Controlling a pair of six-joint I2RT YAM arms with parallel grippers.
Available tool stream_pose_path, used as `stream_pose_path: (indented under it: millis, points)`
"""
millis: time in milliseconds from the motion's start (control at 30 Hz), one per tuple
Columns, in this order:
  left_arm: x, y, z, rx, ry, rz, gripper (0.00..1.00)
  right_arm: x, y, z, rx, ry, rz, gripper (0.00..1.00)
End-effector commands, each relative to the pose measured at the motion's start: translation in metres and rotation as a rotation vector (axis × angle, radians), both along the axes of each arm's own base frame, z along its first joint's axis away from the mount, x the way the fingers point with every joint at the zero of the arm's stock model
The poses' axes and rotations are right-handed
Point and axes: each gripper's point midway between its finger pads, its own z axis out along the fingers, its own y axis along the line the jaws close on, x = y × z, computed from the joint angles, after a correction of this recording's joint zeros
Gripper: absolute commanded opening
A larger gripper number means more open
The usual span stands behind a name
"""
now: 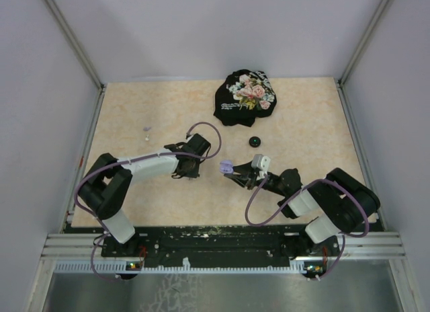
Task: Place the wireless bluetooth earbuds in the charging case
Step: Pick up the earbud from the center of the board.
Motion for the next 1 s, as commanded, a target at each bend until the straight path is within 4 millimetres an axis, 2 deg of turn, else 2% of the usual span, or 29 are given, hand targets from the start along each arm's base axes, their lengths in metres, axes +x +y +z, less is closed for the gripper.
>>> stream_pose_path:
  millis: [0,167,300,600,967]
  points:
    - [-0.002,0.003,-0.011,0.033,0.018,0.000,0.26,-0.005,-0.001,0.037,0.092,-0.147,0.001,0.00]
    - [0.000,0.004,-0.005,0.028,-0.008,-0.005,0.21,-0.005,-0.001,0.036,0.090,-0.151,0.000,0.00]
    - [0.007,-0.002,0.014,-0.022,-0.074,-0.015,0.19,-0.004,-0.002,0.037,0.089,-0.160,-0.008,0.00]
    - [0.020,-0.028,0.088,-0.195,-0.296,-0.080,0.13,0.002,-0.007,0.036,0.087,-0.167,-0.060,0.00]
    - [0.009,-0.072,0.171,-0.402,-0.550,-0.207,0.11,0.010,-0.016,0.038,0.094,-0.173,-0.136,0.00]
